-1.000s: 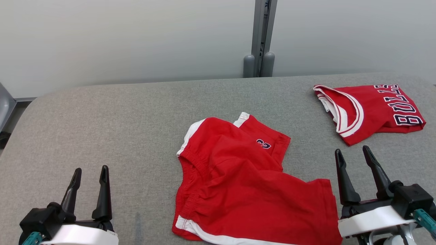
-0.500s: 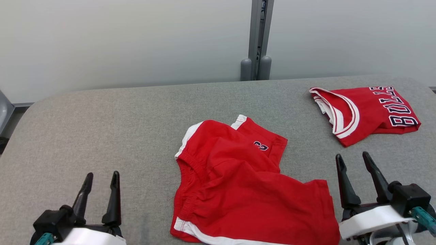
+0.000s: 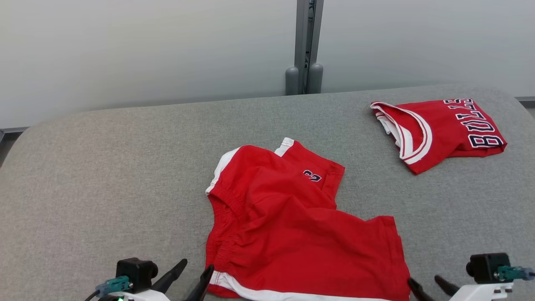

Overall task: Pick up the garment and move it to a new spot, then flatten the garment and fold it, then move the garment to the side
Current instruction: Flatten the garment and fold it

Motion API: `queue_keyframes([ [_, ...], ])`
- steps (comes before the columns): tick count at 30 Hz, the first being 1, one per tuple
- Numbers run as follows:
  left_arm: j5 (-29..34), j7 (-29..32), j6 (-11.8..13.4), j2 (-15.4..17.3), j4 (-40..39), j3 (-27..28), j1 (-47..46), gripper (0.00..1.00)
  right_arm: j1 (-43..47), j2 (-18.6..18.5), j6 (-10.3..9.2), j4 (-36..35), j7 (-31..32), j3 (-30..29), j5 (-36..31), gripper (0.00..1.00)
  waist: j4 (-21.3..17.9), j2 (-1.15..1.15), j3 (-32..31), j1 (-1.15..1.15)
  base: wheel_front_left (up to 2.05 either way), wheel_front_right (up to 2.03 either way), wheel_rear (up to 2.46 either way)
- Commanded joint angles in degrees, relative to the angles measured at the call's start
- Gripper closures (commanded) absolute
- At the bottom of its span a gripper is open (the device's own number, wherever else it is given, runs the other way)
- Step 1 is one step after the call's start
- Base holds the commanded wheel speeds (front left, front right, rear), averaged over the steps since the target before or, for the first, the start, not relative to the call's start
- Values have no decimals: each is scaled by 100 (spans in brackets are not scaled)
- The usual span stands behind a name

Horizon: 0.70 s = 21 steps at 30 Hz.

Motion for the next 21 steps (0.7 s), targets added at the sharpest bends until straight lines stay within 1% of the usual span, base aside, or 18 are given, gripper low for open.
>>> queue_keyframes([
  [1, -123, 177, -31, 53, -98, -89, 66, 0, 171, 24, 1, -109, 362, -14, 107, 0, -28, 0, 69, 0, 0, 0, 0],
  [3, -164, 375, -37, 152, -149, -200, 35, 0, 275, 60, 1, -254, 740, -34, 154, 0, -51, 0, 138, 0, 0, 0, 0],
  [7, -185, 663, -44, 247, -93, -406, -165, 0, 328, 283, 1, -295, 1110, -68, 123, 0, -68, 0, 298, 0, 0, 0, 0],
  [9, -96, 723, -46, 317, -8, -514, -321, 0, 242, 367, 1, -247, 1084, -70, 47, 0, -46, 0, 372, 0, 0, 0, 0],
  [15, 8, 926, -45, 383, 340, -875, -677, 0, 86, 541, 1, 177, 1061, -102, -256, 0, -39, 0, 524, 0, 0, 0, 0],
  [18, -36, 937, -47, 433, 522, -1066, -815, 0, -30, 597, 1, 350, 1023, -23, -267, 0, -63, 0, 585, 0, 0, 0, 0],
  [21, -51, 902, -48, 463, 590, -1135, -898, 0, -89, 615, 1, 423, 959, 70, -247, 0, -80, 0, 604, 0, 0, 0, 0],
])
